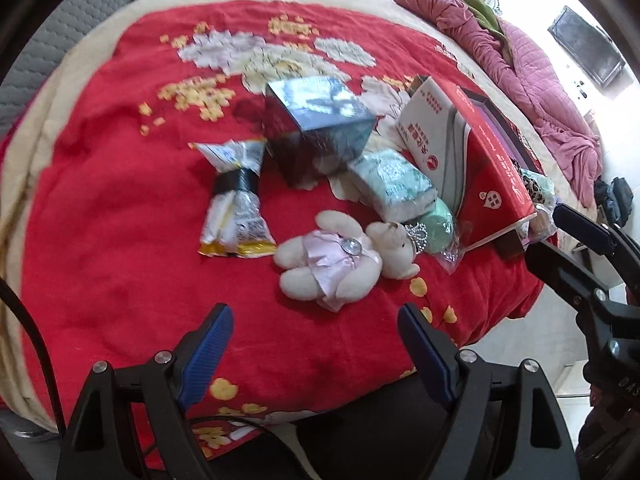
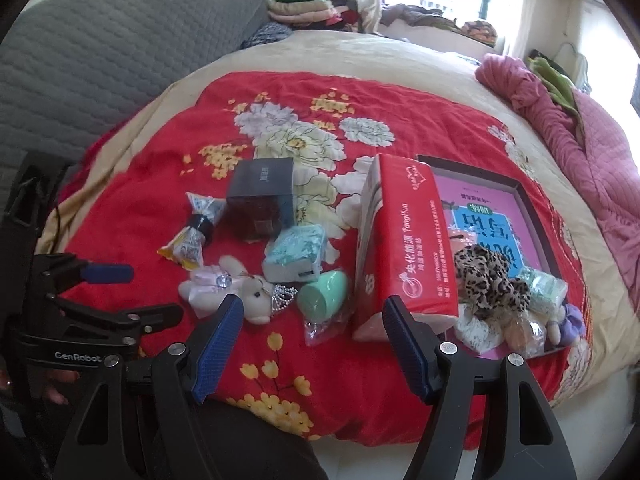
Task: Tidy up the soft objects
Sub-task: 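Grasp the crowned plush bear with the left tool while the right tool grasps the white Flower pack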
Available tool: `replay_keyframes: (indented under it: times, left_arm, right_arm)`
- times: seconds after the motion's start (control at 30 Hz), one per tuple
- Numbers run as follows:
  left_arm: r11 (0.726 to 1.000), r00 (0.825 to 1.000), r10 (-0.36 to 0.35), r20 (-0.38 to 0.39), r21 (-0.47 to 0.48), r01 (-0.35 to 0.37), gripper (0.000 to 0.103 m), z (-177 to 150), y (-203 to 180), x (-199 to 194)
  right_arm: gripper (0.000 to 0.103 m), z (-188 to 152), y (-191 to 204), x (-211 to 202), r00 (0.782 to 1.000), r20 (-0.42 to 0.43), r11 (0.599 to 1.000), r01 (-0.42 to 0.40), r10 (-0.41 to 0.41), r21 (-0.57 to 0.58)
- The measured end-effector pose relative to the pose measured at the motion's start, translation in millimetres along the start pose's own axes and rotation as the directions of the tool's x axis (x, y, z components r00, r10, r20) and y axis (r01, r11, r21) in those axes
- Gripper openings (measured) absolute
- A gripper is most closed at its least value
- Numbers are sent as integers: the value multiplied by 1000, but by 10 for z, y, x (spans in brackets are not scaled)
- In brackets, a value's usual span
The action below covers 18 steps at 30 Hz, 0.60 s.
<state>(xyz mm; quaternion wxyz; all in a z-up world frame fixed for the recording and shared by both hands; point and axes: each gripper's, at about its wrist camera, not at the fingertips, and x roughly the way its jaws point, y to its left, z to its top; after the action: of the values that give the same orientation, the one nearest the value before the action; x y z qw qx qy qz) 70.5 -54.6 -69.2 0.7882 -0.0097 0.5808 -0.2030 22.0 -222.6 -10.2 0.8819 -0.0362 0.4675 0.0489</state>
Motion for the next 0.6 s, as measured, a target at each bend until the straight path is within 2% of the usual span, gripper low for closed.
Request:
replay_keyframes:
  times: [0.13,0.23,0.37,0.6]
  left_arm:
    - [999,1000,25,-1,23,-25,84,14,-26,109]
    - [997,998,51,26,58,-53,84,20,-60,153]
    - [996,1000,5,29,87,-8,84,38,-38,193]
    - [989,999,-47,19,143,44,84,54,74,225]
  right_arm:
    - [74,153,-12,64,1000,-1,1000,-17,17,4]
    - [74,328,15,179,999,-24,1000,-20,20,-6]
    - [74,480,101,473,993,-120,999,-16,10,-50]
    - [74,558,292,1040,964,-263,995,0,-27,-100]
